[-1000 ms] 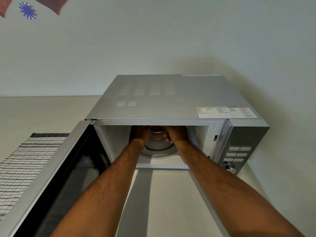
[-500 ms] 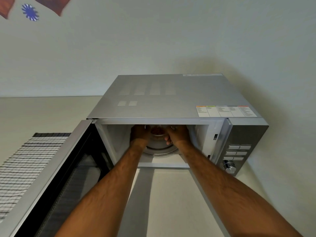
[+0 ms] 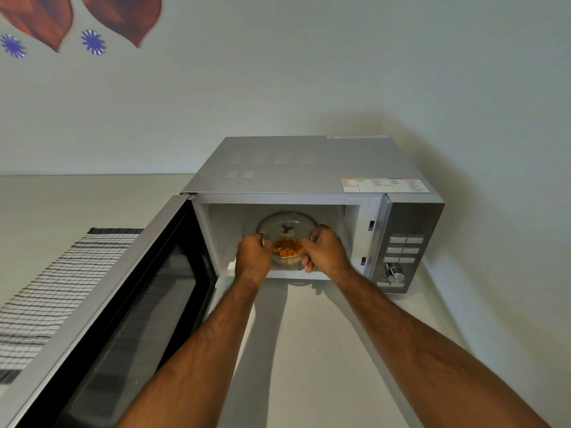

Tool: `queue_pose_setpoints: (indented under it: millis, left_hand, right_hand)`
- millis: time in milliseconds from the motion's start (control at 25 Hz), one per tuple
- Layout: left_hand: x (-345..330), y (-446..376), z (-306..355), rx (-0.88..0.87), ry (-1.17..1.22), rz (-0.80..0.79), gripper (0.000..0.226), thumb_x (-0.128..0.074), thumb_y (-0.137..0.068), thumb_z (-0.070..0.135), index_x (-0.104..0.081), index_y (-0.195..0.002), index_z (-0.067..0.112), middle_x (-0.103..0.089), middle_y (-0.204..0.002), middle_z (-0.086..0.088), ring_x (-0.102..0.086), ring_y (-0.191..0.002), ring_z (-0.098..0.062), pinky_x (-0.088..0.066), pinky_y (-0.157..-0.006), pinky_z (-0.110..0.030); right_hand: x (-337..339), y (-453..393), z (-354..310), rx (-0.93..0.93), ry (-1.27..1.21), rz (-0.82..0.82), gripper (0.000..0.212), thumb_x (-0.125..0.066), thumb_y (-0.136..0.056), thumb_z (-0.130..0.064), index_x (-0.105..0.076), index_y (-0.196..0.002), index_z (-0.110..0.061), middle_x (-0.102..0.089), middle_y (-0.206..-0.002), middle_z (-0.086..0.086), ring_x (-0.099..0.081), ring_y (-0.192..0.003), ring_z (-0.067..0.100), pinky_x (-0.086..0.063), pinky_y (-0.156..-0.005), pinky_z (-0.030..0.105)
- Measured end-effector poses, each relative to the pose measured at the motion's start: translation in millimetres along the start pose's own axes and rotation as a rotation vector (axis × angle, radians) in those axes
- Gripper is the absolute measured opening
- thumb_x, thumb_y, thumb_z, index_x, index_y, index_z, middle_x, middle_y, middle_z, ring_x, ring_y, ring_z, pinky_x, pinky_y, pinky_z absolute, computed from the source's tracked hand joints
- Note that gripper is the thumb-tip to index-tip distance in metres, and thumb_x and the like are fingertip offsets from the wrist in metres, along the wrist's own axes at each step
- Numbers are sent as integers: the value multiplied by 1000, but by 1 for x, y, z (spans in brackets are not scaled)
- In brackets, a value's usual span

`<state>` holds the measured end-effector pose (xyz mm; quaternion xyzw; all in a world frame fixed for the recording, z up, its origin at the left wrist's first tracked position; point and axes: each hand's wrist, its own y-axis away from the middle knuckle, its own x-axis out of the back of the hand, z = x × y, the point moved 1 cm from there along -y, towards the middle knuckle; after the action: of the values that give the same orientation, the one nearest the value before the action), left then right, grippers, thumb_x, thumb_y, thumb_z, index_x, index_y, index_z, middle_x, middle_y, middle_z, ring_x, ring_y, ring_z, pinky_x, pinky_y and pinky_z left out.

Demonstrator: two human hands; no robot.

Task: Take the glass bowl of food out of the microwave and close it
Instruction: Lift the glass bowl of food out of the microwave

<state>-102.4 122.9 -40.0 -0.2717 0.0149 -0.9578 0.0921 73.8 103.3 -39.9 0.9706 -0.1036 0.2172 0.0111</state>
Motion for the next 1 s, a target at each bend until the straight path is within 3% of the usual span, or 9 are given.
queue_pose_setpoints:
  millis: [280, 360, 480, 720, 920, 1000]
  left_hand:
    - [32, 85, -5, -4, -9, -3, 26, -59, -104, 20, -78, -113, 7, -77, -84, -9, -72, -67, -20, -58, -64, -30]
    - [42, 113, -6, -26, -44, 6, 25, -58, -105, 25, -79, -104, 11, -73, -72, -1, -69, -61, -16, -53, -57, -28]
    - [58, 151, -8, -36, -71, -4, 23, -58, -101, 25, -74, -88, 14, -72, -68, -1, -72, -62, -21, -60, -61, -36]
    - [85, 214, -24, -17, -52, -36, 26, -60, -102, 22, -76, -118, 9, -72, -78, -1, -67, -58, -7, -42, -41, -7]
    - [121, 252, -34, -4, -40, -40, 34, -58, -103, 21, -70, -133, 12, -78, -95, -7, -69, -62, -6, -45, -46, -4]
    - [137, 267, -36, -8, -49, -64, 37, -58, -104, 23, -67, -138, 14, -77, -92, -3, -71, -62, -6, -47, -48, -3]
  right_hand:
    - [14, 83, -1, -18, -15, -26, 12, -62, -96, -23, -51, -93, -20, -69, -50, 5, -58, -35, 17, -48, -42, 27]
    - [19, 107, 0, -31, 24, -31, 14, -64, -96, -24, -52, -96, -16, -71, -51, 5, -58, -35, 15, -47, -40, 24]
    - [26, 138, -1, -19, 64, -72, 16, -65, -97, -25, -52, -92, -17, -72, -51, 4, -58, -33, 13, -46, -39, 22]
    - [26, 199, -5, -19, 130, -163, 20, -67, -94, -25, -55, -96, -9, -75, -55, 7, -63, -37, 14, -52, -41, 23]
    - [16, 237, -25, 9, 175, -241, 18, -65, -96, -26, -56, -95, -11, -76, -58, 9, -65, -39, 16, -55, -46, 27]
    - [13, 251, -32, 7, 184, -289, 18, -64, -96, -26, -55, -95, -11, -77, -59, 10, -67, -41, 18, -55, -48, 29]
